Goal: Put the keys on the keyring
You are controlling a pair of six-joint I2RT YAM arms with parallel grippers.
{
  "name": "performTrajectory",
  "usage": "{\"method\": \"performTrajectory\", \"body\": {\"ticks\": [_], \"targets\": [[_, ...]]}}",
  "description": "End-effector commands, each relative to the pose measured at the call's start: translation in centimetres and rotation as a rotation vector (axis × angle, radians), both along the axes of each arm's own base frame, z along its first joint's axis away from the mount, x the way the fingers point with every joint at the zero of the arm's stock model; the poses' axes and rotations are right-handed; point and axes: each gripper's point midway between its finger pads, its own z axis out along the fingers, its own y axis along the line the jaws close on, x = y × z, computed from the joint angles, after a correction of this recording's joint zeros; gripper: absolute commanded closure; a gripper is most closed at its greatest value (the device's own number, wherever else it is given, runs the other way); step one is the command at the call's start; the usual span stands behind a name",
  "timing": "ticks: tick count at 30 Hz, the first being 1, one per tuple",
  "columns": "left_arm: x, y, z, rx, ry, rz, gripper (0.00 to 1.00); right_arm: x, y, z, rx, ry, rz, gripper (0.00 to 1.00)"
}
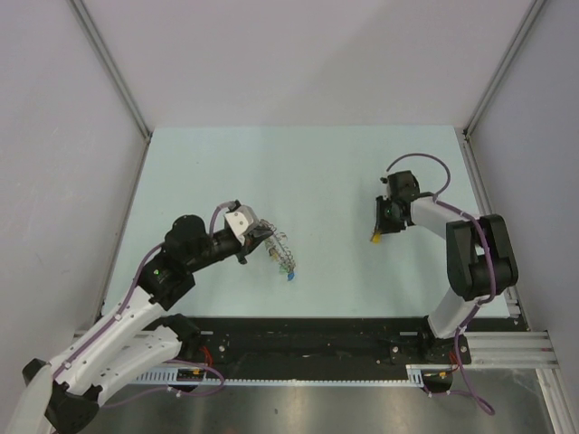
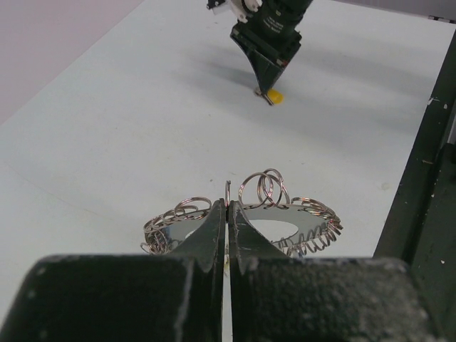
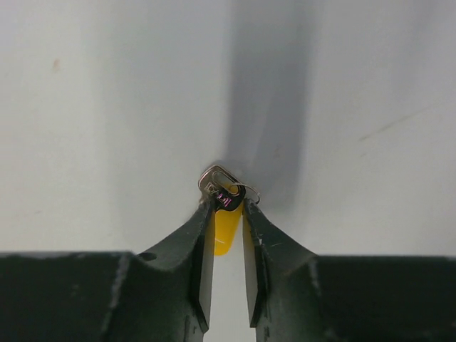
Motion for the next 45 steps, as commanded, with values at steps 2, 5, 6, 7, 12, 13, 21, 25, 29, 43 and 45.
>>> {"method": "performTrajectory", "body": {"ticks": [2,5,6,7,12,13,21,25,29,43,45], "targets": [[0.0,0.0,3.8,-0.065,-0.118,0.0,1.0,-5.6,3.7,-0.5,0.061,0.093,-0.088,0.78],[-0.1,0.1,3.9,-0.068,-0.124,0.001,1.0,-8.2,7.5,0.3,0.117,0.08,-0.019,0.72],[-0.1,0.1,3.9,-0.068,-0.122,0.0,1.0,-8.8,8.3,0.7,0.125,0.079,0.002,0.66],[-0.1,0.1,3.9,-0.069,-0.124,0.003,1.0,-10.0,10.2,1.2,0.14,0.081,0.074,0.63],[-0.1,0.1,3.9,-0.065,-0.122,0.003,1.0,-10.4,10.4,4.9,0.132,0.002,0.243,0.55],[-0.1,0.1,3.9,-0.064,-0.123,0.004,1.0,-10.0,9.4,5.4,0.071,-0.019,0.297,0.55],[0.3,0.1,3.3,-0.041,-0.111,0.01,1.0,-7.7,6.2,5.6,-0.173,-0.09,0.591,0.56],[0.3,0.0,3.1,-0.036,-0.106,0.008,1.0,-6.2,5.5,5.8,-0.291,-0.143,0.767,0.57],[0.5,0.0,2.7,-0.025,-0.096,0.008,1.0,-5.7,6.2,5.7,-0.347,-0.137,0.877,0.58],[0.6,0.1,2.7,-0.018,-0.097,0.016,1.0,-5.9,6.5,2.5,-0.621,0.015,1.068,0.59],[0.6,0.1,2.7,-0.018,-0.097,0.017,1.0,-5.9,7.0,2.5,-0.631,0.012,1.09,0.58]]}}
